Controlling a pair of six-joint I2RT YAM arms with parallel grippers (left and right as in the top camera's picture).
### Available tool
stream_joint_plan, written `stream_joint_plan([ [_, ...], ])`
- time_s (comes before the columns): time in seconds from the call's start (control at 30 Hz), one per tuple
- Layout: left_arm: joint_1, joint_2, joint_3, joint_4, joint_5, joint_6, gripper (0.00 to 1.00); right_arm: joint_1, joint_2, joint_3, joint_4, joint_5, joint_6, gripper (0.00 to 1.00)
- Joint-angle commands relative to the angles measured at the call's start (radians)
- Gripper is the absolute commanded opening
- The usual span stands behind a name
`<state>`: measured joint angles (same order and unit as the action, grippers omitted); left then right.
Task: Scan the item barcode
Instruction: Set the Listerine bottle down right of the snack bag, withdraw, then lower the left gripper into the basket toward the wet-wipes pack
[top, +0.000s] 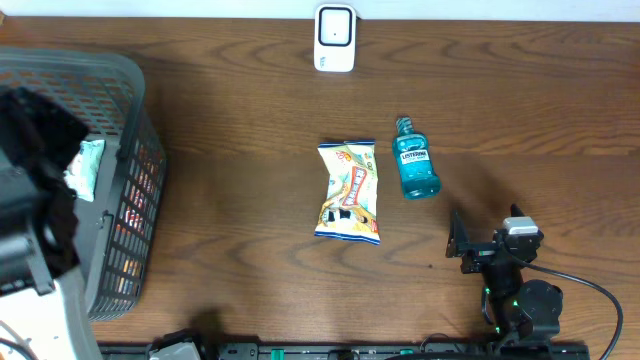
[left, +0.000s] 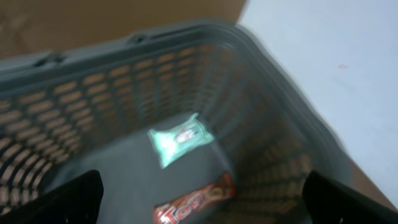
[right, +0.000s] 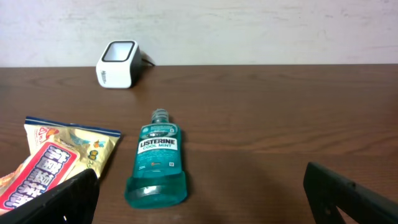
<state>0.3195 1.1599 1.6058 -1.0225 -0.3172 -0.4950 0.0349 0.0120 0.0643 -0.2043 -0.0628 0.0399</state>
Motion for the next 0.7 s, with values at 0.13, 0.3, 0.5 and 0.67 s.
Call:
stream_joint_plan([
  [0.13, 0.264, 0.125, 0.014, -0.073, 0.25, -0.109, 0.98, 0.011, -0.006, -0.002, -0.002, 0.004, -0.013, 0.99],
  [0.3, 0.341, 0.209, 0.014, -0.085, 0.337, -0.109, 0.98, 0.011, -0.006, -0.002, -0.002, 0.004, -0.013, 0.99],
  [0.5, 0.378, 0.32, 0.014, -0.089, 0.337, -0.109, 0.97, 0.011, -0.006, -0.002, -0.002, 0.004, -0.013, 0.99],
  [0.67, 0.383, 0.405, 0.013, -0.092, 0.336, -0.109, 0.98, 0.011, -0.006, -0.002, -0.002, 0.004, -0.013, 0.99],
])
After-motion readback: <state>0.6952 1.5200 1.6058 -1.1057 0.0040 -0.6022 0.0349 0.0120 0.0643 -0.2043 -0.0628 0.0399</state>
